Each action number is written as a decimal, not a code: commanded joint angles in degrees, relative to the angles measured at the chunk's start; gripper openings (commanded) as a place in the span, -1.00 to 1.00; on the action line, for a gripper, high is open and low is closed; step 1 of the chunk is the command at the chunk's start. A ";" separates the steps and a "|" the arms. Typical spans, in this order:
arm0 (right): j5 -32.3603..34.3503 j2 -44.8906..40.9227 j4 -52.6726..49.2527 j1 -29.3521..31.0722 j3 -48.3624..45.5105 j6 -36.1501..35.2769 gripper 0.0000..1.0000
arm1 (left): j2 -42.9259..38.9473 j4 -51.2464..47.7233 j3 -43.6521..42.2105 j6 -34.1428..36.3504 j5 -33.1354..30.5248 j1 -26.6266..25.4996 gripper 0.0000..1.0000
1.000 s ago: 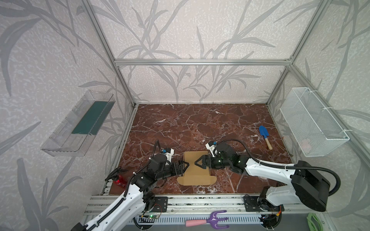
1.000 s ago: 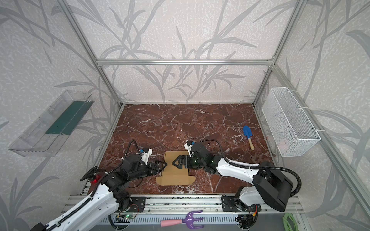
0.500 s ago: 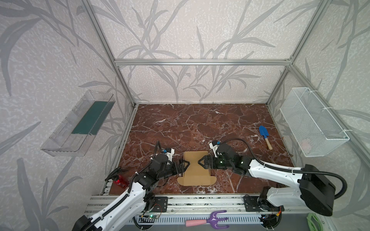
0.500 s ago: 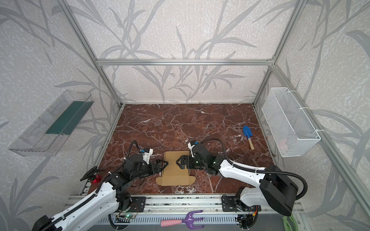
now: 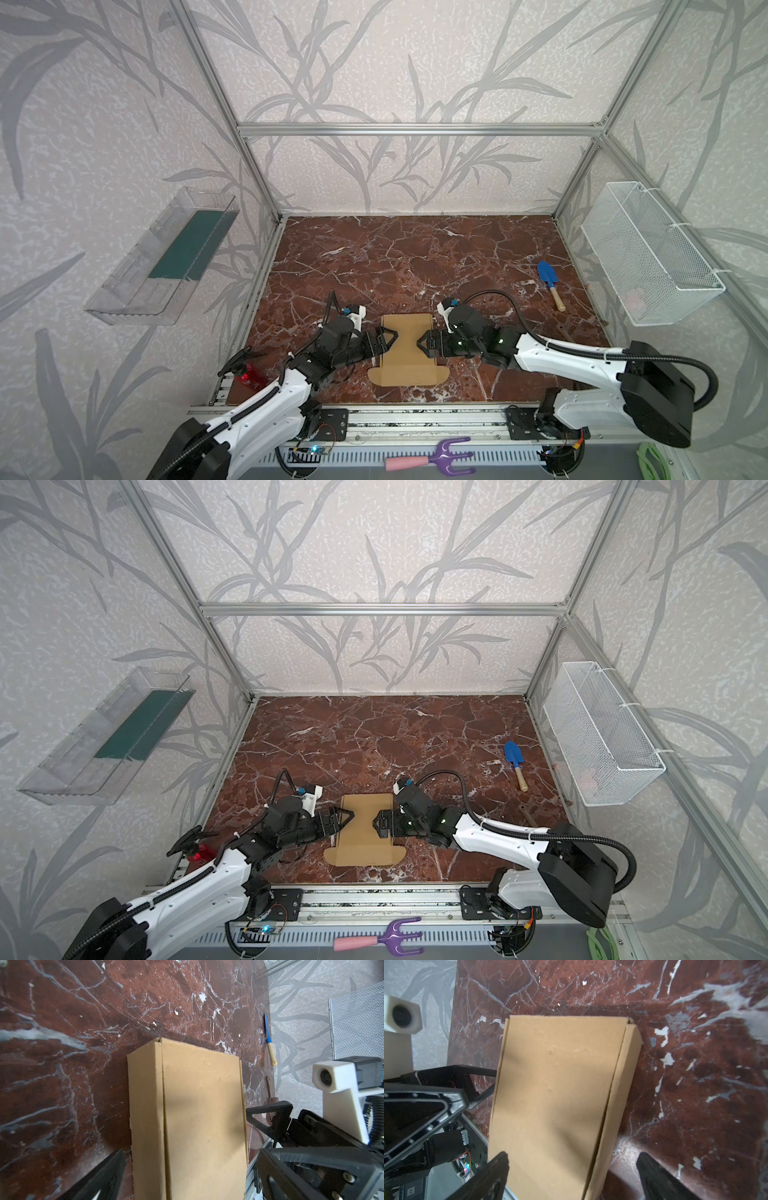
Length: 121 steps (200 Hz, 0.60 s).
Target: Fold the paper box
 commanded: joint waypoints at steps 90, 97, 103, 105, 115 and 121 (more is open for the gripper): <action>-2.88 7.29 9.58 0.10 2.03 -0.02 0.87 | 9.64 11.42 3.85 -2.63 0.43 -2.73 0.99; -2.84 7.20 9.35 -0.15 2.34 -0.31 0.88 | 10.25 11.58 4.55 -2.38 0.20 -2.77 0.99; -2.74 7.16 9.00 -0.40 2.54 -0.72 0.87 | 10.83 12.02 5.08 -2.23 0.05 -2.74 0.99; -2.67 7.12 8.89 -0.50 2.66 -0.82 0.87 | 11.12 12.22 5.31 -2.23 -0.02 -2.77 0.99; -2.50 6.94 8.59 -1.18 2.87 -1.09 0.88 | 12.42 13.47 6.16 -2.24 -0.53 -2.73 0.99; -2.33 6.79 8.81 -1.55 2.83 -1.18 0.88 | 13.37 14.53 6.64 -2.40 -0.84 -2.80 0.99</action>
